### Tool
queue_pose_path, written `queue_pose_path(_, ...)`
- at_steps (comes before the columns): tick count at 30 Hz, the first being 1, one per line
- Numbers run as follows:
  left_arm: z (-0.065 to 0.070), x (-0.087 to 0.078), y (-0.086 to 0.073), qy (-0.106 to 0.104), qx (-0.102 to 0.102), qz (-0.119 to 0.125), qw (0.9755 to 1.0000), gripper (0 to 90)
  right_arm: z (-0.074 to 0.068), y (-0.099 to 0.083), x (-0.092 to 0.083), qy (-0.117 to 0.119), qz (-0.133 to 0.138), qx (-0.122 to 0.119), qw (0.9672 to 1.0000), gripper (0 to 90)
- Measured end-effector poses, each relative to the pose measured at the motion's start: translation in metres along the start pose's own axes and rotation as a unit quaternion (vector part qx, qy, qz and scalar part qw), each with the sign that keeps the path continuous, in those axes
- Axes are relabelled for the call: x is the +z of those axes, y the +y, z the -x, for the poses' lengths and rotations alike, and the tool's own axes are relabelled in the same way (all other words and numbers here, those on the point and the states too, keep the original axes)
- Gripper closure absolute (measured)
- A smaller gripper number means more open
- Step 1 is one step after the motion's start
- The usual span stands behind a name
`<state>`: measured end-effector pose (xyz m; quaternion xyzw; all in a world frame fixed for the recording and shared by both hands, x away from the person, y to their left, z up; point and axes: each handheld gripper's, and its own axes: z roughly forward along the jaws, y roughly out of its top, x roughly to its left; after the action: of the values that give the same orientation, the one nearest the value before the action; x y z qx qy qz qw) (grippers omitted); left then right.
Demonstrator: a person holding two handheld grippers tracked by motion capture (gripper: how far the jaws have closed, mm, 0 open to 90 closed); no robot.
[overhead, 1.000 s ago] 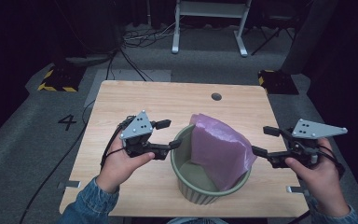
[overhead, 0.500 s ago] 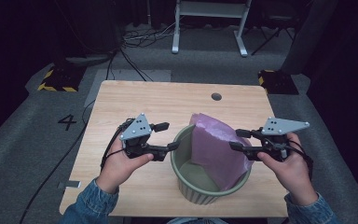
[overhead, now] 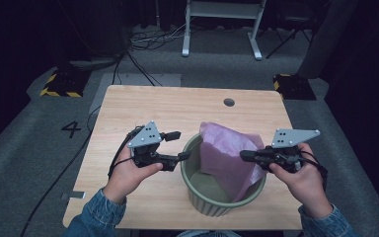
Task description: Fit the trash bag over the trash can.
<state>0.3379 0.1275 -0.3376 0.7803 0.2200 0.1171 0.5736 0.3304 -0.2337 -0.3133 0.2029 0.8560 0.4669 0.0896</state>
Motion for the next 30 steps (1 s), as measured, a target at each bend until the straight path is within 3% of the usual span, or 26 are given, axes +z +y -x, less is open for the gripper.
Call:
queue_pose_path(1,0.0,0.0,0.001,-0.002,0.001,0.0,1.0,32.5,-0.007,0.001,0.002,0.024,-0.004,-0.007,0.9997,89.0)
queue_pose_path(2,0.001,0.001,0.001,-0.005,0.001,0.002,1.0,32.5,-0.007,0.001,0.002,0.024,-0.004,-0.007,0.9997,89.0)
queue_pose_path(5,0.003,0.002,0.004,-0.01,0.001,0.005,0.9999,33.4,-0.021,0.003,0.007,0.056,-0.021,-0.026,0.9979,88.4)
queue_pose_path(9,0.005,0.005,0.007,-0.01,0.007,0.004,0.9999,33.4,-0.039,0.004,0.015,0.081,-0.047,-0.044,0.9947,87.7)
queue_pose_path(12,0.007,0.009,0.008,-0.011,0.011,0.001,0.9999,33.5,-0.045,0.005,0.019,0.093,-0.065,-0.042,0.9927,87.4)
queue_pose_path(16,0.009,0.013,0.012,-0.022,0.009,0.021,0.9995,36.5,-0.044,0.003,0.025,0.089,-0.094,-0.032,0.991,79.4)
queue_pose_path(18,0.009,0.014,0.012,-0.021,0.009,0.02,0.9995,36.6,-0.044,0.002,0.025,0.09,-0.094,-0.027,0.9912,75.7)
queue_pose_path(20,0.008,0.018,0.011,-0.018,0.005,0.009,0.9998,38.3,-0.043,0.001,0.023,0.085,-0.083,-0.012,0.9928,66.5)
queue_pose_path(24,0.008,0.024,0.01,-0.019,0.01,-0.004,0.9998,42.5,-0.041,0.001,0.022,0.085,-0.082,-0.007,0.9929,65.5)
queue_pose_path(28,0.01,0.034,0.008,-0.035,0.012,-0.028,0.9989,46.1,-0.041,0.002,0.024,0.084,-0.085,0.001,0.9928,56.4)
queue_pose_path(30,0.011,0.035,0.008,-0.033,0.015,-0.035,0.9987,46.0,-0.041,0.002,0.023,0.083,-0.081,0.003,0.9932,54.2)
